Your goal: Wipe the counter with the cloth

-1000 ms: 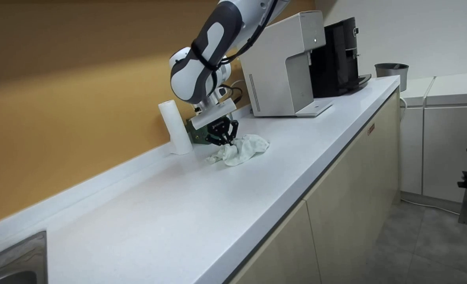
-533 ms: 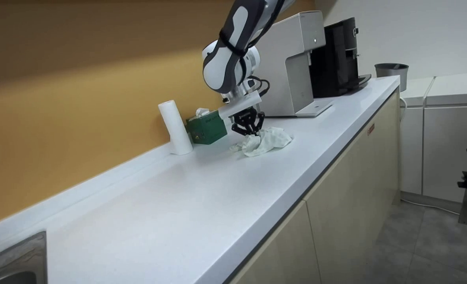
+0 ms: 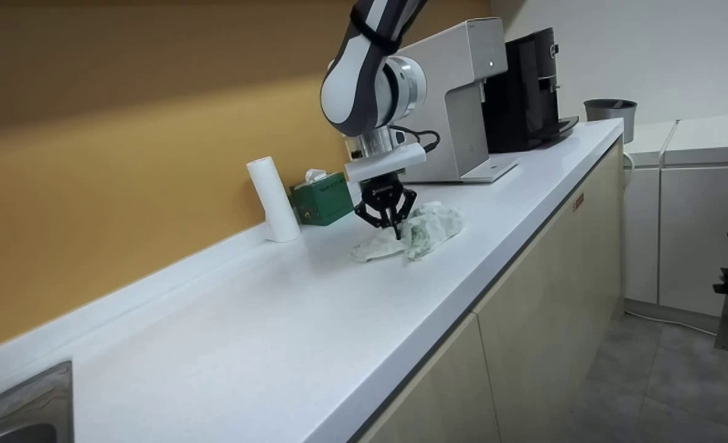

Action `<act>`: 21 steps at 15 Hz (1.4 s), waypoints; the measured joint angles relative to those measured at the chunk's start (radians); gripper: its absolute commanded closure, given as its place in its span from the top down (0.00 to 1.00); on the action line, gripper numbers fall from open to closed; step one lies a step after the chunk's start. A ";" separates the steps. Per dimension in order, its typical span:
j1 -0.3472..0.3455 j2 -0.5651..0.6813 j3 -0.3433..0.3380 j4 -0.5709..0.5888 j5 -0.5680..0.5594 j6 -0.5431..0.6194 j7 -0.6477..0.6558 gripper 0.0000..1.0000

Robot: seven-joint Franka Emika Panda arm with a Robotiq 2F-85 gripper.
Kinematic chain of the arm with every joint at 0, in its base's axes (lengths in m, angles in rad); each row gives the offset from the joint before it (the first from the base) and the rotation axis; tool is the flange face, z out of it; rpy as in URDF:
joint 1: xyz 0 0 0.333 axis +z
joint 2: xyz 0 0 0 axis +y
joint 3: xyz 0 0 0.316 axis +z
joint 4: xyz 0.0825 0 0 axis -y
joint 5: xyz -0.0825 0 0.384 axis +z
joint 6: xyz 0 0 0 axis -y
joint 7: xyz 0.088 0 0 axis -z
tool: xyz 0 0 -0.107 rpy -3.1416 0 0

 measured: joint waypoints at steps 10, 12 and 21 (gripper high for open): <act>0.073 -0.076 0.209 -0.148 0.181 0.055 -0.287 0.01; 0.093 -0.078 0.191 -0.148 0.166 0.057 -0.280 0.01; 0.136 -0.078 -0.006 -0.163 0.050 0.189 -0.090 0.01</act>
